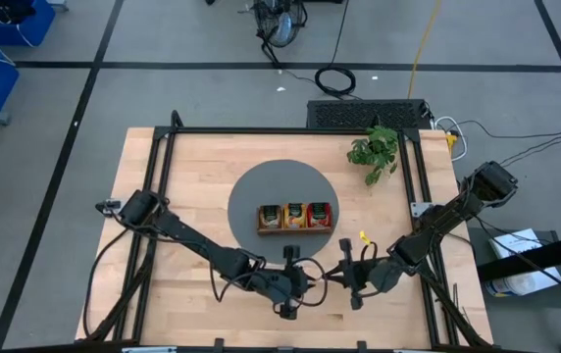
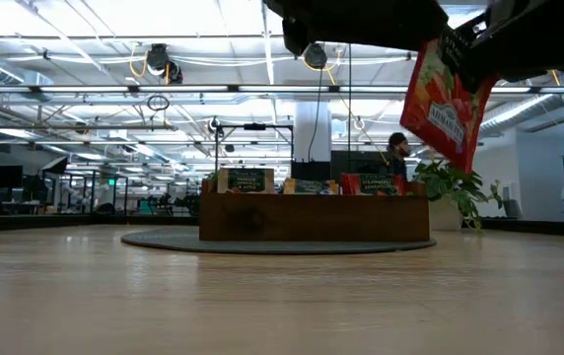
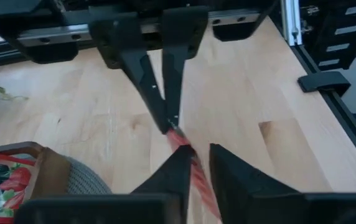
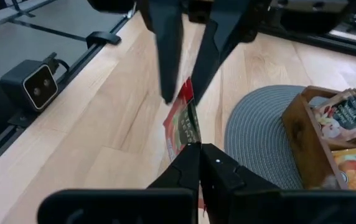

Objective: Pick & Place Tea
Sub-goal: Put the red tea sachet into the right section of the wooden organizer

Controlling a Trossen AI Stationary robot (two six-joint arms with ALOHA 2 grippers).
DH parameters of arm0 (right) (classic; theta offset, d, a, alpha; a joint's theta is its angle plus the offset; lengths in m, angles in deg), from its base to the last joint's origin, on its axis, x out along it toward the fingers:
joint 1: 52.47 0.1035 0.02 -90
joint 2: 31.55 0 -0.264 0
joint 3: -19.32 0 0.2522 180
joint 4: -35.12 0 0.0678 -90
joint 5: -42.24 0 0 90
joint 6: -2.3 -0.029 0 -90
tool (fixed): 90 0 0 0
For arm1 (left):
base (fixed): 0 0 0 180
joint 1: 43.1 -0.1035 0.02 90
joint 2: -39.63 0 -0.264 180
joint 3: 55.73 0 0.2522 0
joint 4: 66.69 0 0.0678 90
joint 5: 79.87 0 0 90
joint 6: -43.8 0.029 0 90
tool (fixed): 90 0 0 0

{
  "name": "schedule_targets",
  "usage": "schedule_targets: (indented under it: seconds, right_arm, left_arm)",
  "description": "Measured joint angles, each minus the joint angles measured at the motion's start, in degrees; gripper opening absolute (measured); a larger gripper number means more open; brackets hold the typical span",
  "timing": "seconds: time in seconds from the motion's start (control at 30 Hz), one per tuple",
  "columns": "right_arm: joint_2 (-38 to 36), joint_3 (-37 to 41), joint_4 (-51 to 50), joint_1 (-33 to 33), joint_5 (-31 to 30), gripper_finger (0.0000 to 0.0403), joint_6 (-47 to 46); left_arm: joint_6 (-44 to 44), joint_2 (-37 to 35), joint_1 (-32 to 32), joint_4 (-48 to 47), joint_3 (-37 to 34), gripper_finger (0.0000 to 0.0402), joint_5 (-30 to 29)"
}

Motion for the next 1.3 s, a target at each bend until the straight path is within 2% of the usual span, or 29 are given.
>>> schedule_targets:
  seconds: [0.2, 0.33, 0.5, 0.67, 0.73, 0.83, 1.0, 1.17, 1.3]
  right_arm:
    - [-0.94, 0.01, -2.89, -1.25, -0.23, 0.0, -0.01]
    - [-3.99, -2.51, -12.05, -3.64, -0.39, 0.0, -1.54]
    - [-5.2, -11.67, -31.91, -7.92, -0.44, 0.0, -2.47]
    - [-3.62, -19.11, -46.23, -13.98, -0.32, 0.0, -2.19]
    - [-3.52, -20.36, -47.77, -16.46, -0.1, 0.0, -0.66]
    - [-3.49, -20.68, -48.35, -20.28, 1.94, 0.0, 0.05]
    - [-2.85, -20.7, -48.61, -25.43, 7.18, 0.0, 0.64]
    - [-0.8, -20.74, -48.99, -28.47, 10.1, 0.0, 0.41]
    - [2.3, -20.67, -49.72, -28.96, 10.22, 0.0, 0.28]
  left_arm:
    - [-1.59, -0.41, 1.03, -3.56, 0.02, 0.0127, 0.05]
    - [-3.01, -0.61, 3.15, -9.1, 0.04, 0.0147, 2.07]
    - [-6.26, -0.59, 6.53, -16.05, 0.04, 0.0113, 0.18]
    - [-5.16, -0.57, 10.6, -16.43, -0.65, 0.0023, -3.63]
    - [-2.71, -0.55, 11.93, -14.4, -0.75, 0.0009, -5.77]
    - [0.81, -0.55, 13.19, -11.96, -0.74, 0.0013, -7.19]
    - [0.39, -0.5, 13.75, -12.61, -0.76, 0.0006, -7.11]
    - [-0.02, -0.5, 13.66, -13.09, -1.26, 0.001, -7.13]
    - [-0.18, -0.38, 13.68, -12.97, -2.95, 0.0014, -7.11]
